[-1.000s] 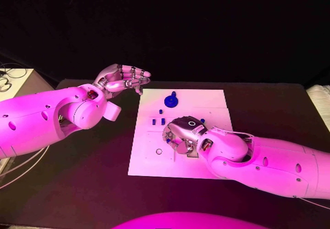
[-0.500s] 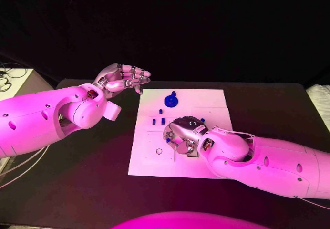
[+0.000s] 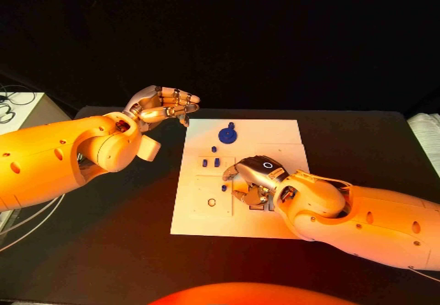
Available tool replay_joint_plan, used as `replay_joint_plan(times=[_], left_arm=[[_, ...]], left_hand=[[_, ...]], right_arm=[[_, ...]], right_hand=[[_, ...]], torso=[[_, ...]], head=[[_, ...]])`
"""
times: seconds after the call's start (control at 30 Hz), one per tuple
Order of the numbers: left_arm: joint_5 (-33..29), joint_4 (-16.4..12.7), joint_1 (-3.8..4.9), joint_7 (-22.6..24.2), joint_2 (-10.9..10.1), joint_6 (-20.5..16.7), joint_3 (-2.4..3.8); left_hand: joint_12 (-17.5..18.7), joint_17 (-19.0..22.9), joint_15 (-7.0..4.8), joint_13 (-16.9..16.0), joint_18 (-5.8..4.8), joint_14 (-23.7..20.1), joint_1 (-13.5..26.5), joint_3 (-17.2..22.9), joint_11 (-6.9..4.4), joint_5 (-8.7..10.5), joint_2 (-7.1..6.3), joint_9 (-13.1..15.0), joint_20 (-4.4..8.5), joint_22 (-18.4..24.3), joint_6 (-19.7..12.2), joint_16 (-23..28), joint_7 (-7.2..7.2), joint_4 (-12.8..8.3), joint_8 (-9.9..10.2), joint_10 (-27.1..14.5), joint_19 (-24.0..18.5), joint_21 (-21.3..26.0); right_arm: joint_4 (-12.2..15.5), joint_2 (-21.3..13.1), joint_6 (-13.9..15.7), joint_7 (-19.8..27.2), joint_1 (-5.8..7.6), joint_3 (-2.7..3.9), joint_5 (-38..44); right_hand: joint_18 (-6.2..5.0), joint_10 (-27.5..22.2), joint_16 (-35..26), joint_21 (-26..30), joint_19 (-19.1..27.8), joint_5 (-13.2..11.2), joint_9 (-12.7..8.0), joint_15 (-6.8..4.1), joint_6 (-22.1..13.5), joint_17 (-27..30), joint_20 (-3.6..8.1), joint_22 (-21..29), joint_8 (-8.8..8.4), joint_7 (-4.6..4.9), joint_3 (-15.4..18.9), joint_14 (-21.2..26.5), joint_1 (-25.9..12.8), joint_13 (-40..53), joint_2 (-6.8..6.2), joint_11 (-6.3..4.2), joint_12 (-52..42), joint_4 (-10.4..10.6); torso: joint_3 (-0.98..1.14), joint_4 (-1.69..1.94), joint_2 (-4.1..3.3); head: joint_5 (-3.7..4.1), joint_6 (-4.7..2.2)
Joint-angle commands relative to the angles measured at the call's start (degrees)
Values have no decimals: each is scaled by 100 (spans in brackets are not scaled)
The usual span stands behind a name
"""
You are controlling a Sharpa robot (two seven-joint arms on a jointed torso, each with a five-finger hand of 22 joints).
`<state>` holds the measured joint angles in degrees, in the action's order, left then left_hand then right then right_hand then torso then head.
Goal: Assemble the parts on the task board
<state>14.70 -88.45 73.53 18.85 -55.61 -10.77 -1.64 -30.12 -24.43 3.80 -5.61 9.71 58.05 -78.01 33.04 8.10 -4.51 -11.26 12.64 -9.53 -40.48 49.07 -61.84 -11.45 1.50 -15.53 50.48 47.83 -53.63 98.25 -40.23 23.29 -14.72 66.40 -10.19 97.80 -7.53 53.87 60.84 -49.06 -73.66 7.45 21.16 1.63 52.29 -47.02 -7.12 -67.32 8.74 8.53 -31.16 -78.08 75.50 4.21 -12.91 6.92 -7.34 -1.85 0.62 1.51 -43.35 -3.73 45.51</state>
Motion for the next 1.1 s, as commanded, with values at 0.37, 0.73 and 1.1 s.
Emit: replay_joint_plan(times=[0.37, 0.73, 1.1], left_arm=[[-30, 35, 1, 27, 18, 95, 2], [-35, 42, 1, 30, 32, 107, -2], [-37, 41, 1, 25, 24, 110, -5]], left_hand=[[40, 9, 8, 11, 83, 13, -28, -50, 4, 22, 37, 6, 0, 13, -12, 38, -22, 0, -22, -59, 26, 26], [40, 9, 8, 12, 83, 14, -28, -50, 4, 22, 38, 6, 0, 14, -12, 38, -22, 0, -22, -61, 27, 27], [40, 9, 8, 12, 83, 14, -28, -50, 4, 22, 38, 6, 0, 14, -12, 38, -22, 0, -22, -61, 27, 27]], right_arm=[[284, -815, -241, 42, 547, 129, -604], [-160, -947, -855, 107, 692, 149, -586], [-278, -915, -961, 113, 692, 144, -489]], right_hand=[[181, 345, 849, -1167, -640, 52, -90, -99, 285, -956, 84, -660, -55, 44, -72, -553, 3, -2, -93, -115, -507, 69], [118, -207, 769, -765, -447, 263, -199, -27, 140, -704, 14, -528, -230, -109, 1328, -337, 313, -30, 55, -44, -647, 210], [140, -229, 912, -892, -528, 181, -247, -39, 205, -801, 15, -634, -272, -107, 1843, -387, 730, -14, 259, -64, -917, 489]], torso=[[2, -11, 9], [10, -15, 6], [1, -19, 3]], head=[[153, -150], [203, -232], [203, -220]])
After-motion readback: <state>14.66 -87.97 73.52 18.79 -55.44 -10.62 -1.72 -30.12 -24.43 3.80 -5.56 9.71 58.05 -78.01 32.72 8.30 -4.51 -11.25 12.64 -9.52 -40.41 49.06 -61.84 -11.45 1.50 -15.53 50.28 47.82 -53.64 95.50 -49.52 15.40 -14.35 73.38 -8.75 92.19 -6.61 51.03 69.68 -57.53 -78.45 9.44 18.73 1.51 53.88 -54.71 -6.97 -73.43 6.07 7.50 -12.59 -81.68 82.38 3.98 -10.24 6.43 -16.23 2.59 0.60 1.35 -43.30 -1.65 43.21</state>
